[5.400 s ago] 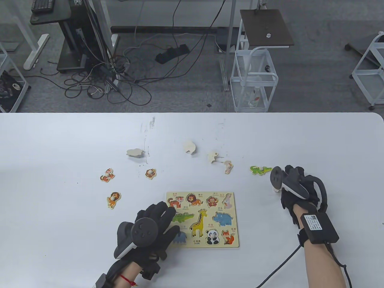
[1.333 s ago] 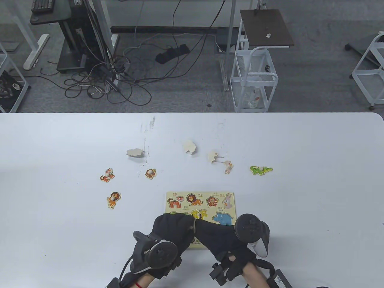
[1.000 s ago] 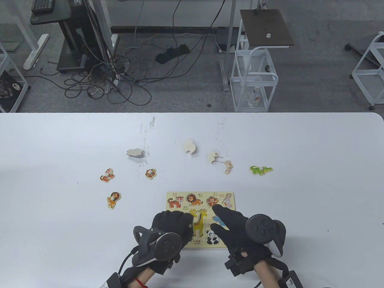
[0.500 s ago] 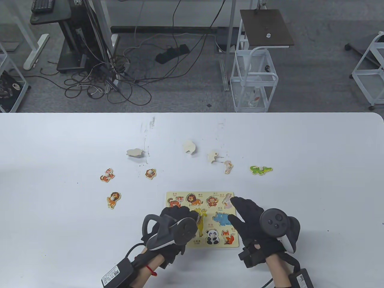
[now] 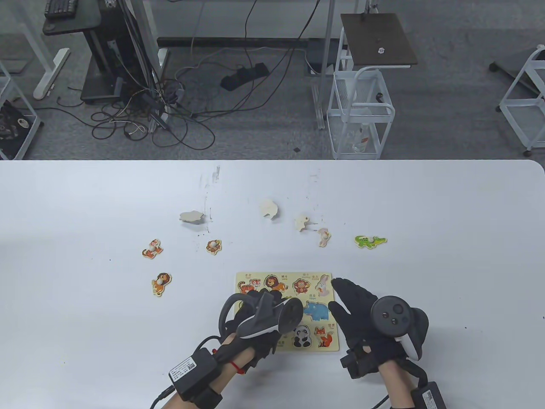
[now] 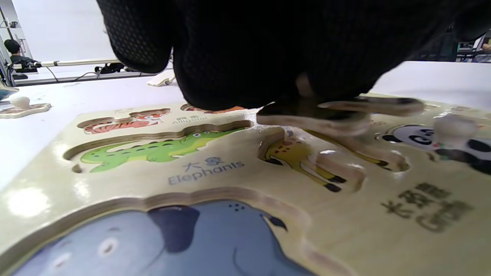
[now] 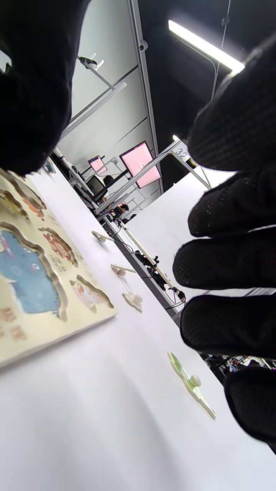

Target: Fit puzzle pieces into frame

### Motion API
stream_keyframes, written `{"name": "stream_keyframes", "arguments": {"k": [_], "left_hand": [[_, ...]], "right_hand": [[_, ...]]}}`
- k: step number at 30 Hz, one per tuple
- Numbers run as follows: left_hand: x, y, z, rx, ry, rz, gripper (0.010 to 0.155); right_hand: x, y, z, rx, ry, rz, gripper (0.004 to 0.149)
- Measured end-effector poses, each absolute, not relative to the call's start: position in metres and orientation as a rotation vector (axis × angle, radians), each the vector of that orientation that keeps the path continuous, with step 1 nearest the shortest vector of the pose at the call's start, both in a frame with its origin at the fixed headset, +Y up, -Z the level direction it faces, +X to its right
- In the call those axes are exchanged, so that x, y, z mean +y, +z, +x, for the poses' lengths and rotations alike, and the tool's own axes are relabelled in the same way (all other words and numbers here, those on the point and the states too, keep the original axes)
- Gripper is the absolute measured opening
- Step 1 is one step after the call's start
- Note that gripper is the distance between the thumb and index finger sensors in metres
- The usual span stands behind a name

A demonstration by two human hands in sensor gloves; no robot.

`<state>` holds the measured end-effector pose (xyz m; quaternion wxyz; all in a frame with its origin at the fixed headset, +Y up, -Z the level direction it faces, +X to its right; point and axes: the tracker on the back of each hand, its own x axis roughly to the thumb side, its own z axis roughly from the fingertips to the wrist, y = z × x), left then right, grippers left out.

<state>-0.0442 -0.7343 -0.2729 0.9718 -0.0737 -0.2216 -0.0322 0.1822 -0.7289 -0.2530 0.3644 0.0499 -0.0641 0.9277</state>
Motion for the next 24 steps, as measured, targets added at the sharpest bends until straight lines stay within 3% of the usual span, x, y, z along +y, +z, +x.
{"name": "stream_keyframes", "arguments": {"k": [24], "left_hand": [[-0.738,-0.276,-0.030,-0.461,-0.206,-0.193,0.049]], "right_hand": [[-0.729,-0.253,0.185,-0.159,2.388,0.126,0.062]]}}
